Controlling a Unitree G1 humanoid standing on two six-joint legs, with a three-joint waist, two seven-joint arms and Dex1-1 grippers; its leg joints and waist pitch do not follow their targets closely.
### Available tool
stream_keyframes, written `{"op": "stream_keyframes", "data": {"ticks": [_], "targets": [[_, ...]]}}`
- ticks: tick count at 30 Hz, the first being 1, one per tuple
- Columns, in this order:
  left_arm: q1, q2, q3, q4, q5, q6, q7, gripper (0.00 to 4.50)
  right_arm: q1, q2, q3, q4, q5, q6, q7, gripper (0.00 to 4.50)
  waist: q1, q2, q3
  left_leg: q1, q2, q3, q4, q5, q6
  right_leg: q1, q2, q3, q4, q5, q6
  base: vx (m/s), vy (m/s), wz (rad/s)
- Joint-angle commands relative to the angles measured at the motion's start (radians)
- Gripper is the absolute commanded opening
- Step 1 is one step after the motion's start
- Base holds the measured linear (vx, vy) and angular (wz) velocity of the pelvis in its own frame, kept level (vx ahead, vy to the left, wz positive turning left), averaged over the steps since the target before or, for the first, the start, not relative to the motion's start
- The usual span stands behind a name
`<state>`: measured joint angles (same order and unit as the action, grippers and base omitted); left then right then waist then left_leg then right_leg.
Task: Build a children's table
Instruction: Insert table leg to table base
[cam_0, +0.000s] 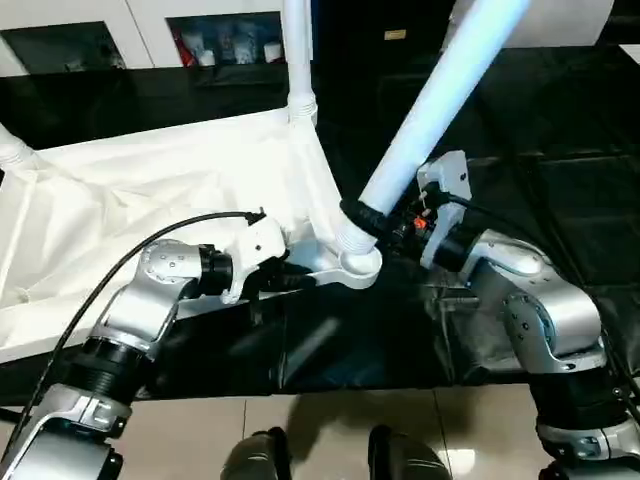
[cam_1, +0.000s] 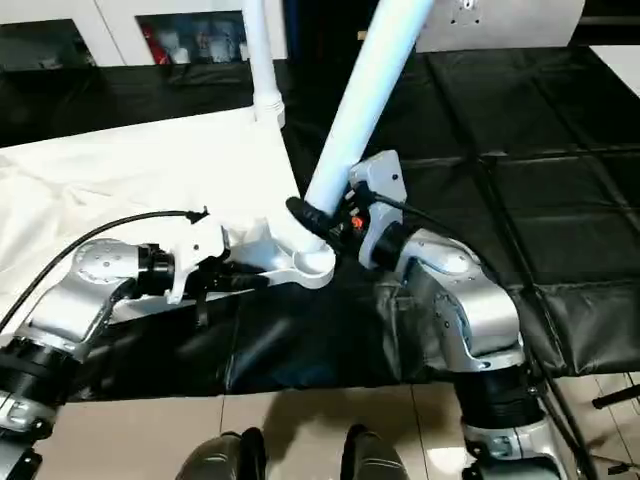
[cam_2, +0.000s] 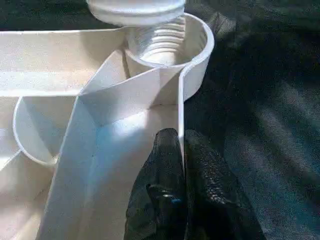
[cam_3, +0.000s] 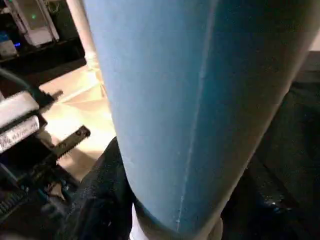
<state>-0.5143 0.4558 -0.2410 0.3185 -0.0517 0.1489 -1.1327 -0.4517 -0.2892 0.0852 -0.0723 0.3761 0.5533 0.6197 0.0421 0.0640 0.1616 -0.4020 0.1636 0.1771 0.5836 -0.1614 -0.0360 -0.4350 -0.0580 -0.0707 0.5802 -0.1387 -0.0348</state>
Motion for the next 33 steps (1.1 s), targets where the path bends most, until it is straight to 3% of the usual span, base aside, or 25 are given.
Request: {"op": "stream_keyframes", "data": {"ticks": [1,11,12,14,18,19,25,33], "targets": [[0.017,0.021,-0.027,0.013,0.034,0.001,-0.002,0.0,-0.01,-0.009,0.01,-0.001,-0.01,-0.001,0.017,1.9,0.003,-0.012,-0.094,0.022,0.056,-0.023,-0.061,-0.142,0.083,0.068,-0.089,0.056,-0.063,-0.29,-0.182,0.0,0.0,0.0],[0.045,0.019,-0.01,-0.032,-0.01,-0.065,-0.023,0.0,-0.041,-0.077,0.051,-0.002,0.007,0.1,0.089,1.9,0.001,-0.019,-0.098,0.021,0.058,-0.022,-0.057,-0.114,0.103,0.071,-0.088,0.055,-0.059,-0.267,-0.185,0.0,0.0,0.0],[0.045,0.021,-0.018,-0.03,-0.004,-0.074,-0.025,0.0,-0.057,-0.088,0.063,0.012,0.006,0.117,0.109,1.9,-0.002,-0.022,-0.092,0.02,0.056,-0.021,-0.058,-0.115,0.111,0.068,-0.086,0.055,-0.059,-0.271,-0.186,0.0,0.0,0.0],[0.044,0.022,-0.02,-0.028,-0.001,-0.075,-0.026,0.0,-0.063,-0.091,0.069,0.019,0.004,0.12,0.116,1.9,-0.001,-0.021,-0.093,0.022,0.056,-0.021,-0.057,-0.117,0.111,0.068,-0.087,0.055,-0.06,-0.28,-0.185,0.0,0.0,0.0],[0.038,0.025,-0.049,-0.027,0.003,-0.093,-0.065,0.0,-0.109,-0.12,0.121,0.071,-0.026,0.118,0.179,1.9,-0.003,-0.029,-0.09,0.022,0.056,-0.021,-0.057,-0.119,0.11,0.067,-0.087,0.055,-0.06,-0.294,-0.179,0.0,0.0,0.0],[0.036,0.027,-0.054,-0.025,0.007,-0.101,-0.069,0.0,-0.117,-0.124,0.127,0.079,-0.029,0.118,0.188,1.9,-0.002,-0.026,-0.09,0.023,0.057,-0.021,-0.057,-0.116,0.111,0.066,-0.087,0.055,-0.059,-0.291,-0.179,0.0,0.0,0.0],[0.013,0.041,-0.081,0.014,0.052,-0.165,-0.078,0.0,-0.164,-0.146,0.16,0.105,-0.036,0.126,0.244,1.9,-0.003,-0.031,-0.089,0.025,0.058,-0.021,-0.057,-0.116,0.11,0.067,-0.087,0.056,-0.058,-0.281,-0.183,0.0,0.0,0.0],[-0.009,0.033,-0.093,0.033,0.053,-0.188,-0.082,0.0,-0.192,-0.162,0.199,0.125,-0.051,0.123,0.302,1.9,0.003,-0.036,-0.085,0.028,0.062,-0.02,-0.059,-0.136,0.096,0.064,-0.088,0.057,-0.059,-0.289,-0.191,0.0,0.0,0.0]]}}
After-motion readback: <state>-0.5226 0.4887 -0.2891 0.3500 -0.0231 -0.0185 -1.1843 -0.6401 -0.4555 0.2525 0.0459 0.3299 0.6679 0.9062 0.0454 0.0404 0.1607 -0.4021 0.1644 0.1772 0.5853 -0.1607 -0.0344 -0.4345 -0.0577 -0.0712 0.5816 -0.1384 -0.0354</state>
